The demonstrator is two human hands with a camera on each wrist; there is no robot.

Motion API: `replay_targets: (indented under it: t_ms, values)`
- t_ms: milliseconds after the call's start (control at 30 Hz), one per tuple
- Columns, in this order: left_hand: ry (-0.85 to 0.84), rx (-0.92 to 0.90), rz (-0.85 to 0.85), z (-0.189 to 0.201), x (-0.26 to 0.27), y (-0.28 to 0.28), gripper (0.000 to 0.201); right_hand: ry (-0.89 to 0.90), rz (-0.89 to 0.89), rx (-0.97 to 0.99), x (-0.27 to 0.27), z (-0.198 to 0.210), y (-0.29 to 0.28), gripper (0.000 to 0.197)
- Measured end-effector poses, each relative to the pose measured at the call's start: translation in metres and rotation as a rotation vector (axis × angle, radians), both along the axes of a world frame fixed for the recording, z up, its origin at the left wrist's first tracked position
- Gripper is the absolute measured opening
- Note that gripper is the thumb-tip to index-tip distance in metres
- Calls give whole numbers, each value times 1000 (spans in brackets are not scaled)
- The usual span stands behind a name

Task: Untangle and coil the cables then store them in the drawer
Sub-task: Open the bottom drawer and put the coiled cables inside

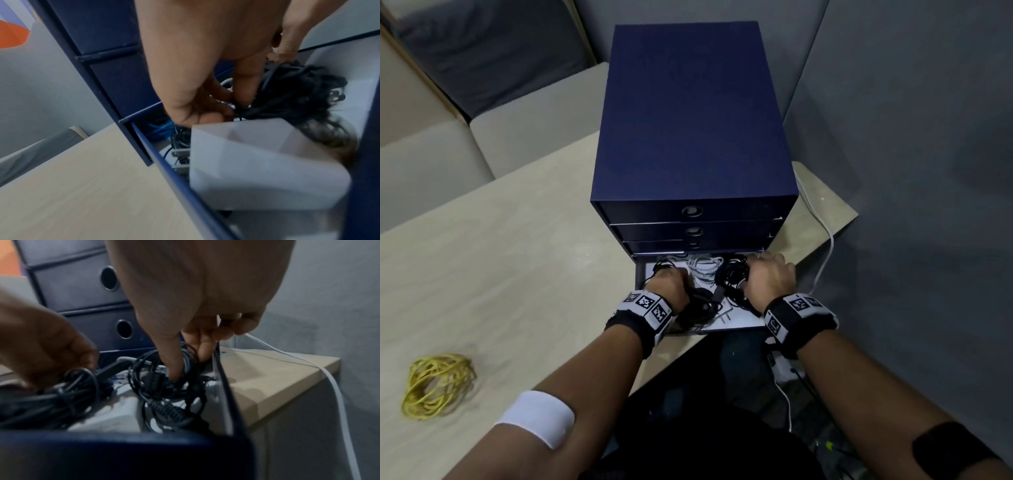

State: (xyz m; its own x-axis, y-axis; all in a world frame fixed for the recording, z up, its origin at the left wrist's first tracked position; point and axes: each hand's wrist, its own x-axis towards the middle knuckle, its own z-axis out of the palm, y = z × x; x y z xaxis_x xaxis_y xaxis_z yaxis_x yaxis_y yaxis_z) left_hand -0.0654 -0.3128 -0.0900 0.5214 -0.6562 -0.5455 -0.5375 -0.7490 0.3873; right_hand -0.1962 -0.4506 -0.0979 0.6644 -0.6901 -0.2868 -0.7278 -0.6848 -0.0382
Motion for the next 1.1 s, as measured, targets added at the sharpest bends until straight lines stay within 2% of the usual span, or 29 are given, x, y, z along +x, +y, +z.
replay_targets:
  t_ms: [67,167,267,367,433,533,600,800,967,1033,1100]
  values:
    - [22,47,-72,1,-2,-1,21,-34,37,-34,0,4,0,41]
    - [58,47,-103,5,-5,-4,13,-101,218,94,2,3,2,52]
    - [95,26,-107,5,-10,-4,14,39,277,157,2,-1,7,50]
    - [124,25,-107,3,-11,-4,28,125,215,75,5,3,10,42]
    - [100,32,-155,-3,-13,-3,41,120,200,66,9,6,10,41]
    - [6,29,-227,-13,-17,-1,62,48,220,178,10,7,10,55]
    - [-17,25,-230,-15,-19,-1,67,80,257,227,7,6,11,58]
    - [16,-8,-243,-12,-15,0,62,109,217,237,15,9,12,46]
    - [61,-187,-251,-9,-14,8,39,152,280,244,11,16,19,26]
    - [69,-263,-237,-8,-16,7,38,153,269,260,6,15,22,24]
    - [74,-253,-242,-8,-16,4,41,171,235,282,3,13,21,25]
